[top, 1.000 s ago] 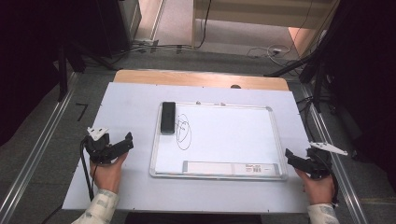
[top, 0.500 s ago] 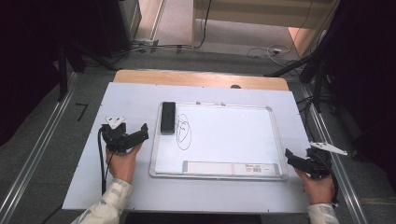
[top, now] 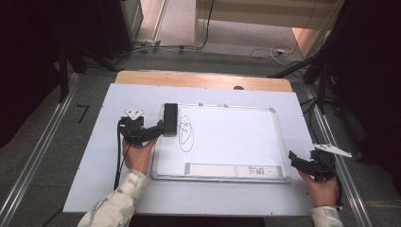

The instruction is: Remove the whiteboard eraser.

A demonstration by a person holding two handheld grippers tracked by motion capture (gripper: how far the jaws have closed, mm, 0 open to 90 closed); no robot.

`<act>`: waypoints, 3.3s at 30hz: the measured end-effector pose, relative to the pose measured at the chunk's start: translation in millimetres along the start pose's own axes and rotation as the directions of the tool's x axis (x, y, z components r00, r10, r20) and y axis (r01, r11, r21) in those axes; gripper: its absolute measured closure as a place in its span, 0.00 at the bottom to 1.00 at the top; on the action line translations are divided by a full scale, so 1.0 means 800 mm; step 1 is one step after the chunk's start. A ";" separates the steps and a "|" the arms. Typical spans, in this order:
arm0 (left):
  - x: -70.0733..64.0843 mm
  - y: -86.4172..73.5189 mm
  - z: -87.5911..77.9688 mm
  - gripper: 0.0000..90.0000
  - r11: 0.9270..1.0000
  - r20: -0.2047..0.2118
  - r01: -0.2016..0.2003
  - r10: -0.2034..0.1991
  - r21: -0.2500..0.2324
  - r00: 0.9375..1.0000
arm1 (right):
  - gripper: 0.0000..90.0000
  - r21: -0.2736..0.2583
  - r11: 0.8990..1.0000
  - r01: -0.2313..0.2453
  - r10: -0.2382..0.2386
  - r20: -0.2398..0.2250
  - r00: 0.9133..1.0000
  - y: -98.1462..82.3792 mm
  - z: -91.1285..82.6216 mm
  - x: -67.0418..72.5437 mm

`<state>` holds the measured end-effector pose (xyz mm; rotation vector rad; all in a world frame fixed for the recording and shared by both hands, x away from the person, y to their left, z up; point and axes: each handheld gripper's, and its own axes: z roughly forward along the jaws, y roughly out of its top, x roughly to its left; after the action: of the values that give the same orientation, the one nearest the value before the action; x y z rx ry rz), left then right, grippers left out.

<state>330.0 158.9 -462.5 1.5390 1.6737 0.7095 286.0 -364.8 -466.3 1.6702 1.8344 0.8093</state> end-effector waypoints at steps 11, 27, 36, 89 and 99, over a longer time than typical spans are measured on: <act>-0.032 0.018 0.043 0.10 0.998 -0.011 -0.045 0.046 0.040 0.999 | 0.15 0.002 1.000 0.003 -0.003 -0.001 1.000 0.000 0.001 0.001; -0.055 0.030 0.099 0.21 0.994 0.007 -0.042 0.041 0.104 0.999 | 0.15 0.003 1.000 -0.005 0.005 -0.005 1.000 0.000 0.001 -0.001; -0.061 0.026 0.115 0.28 0.991 -0.020 -0.053 0.056 0.120 0.998 | 0.15 0.004 1.000 -0.007 0.007 -0.005 1.000 0.000 0.002 -0.002; -0.072 0.023 0.113 0.47 0.987 -0.054 -0.098 0.106 0.127 0.993 | 0.15 0.003 1.000 -0.014 0.014 0.001 1.000 0.000 0.002 -0.004; -0.077 0.039 0.079 0.47 0.991 -0.023 -0.128 0.129 0.043 0.991 | 0.15 0.002 1.000 -0.014 0.014 0.002 1.000 0.000 0.002 -0.003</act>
<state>400.4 96.8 -464.1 1.6855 1.6284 0.7685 287.9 -367.1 -467.3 1.6862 1.8251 0.8112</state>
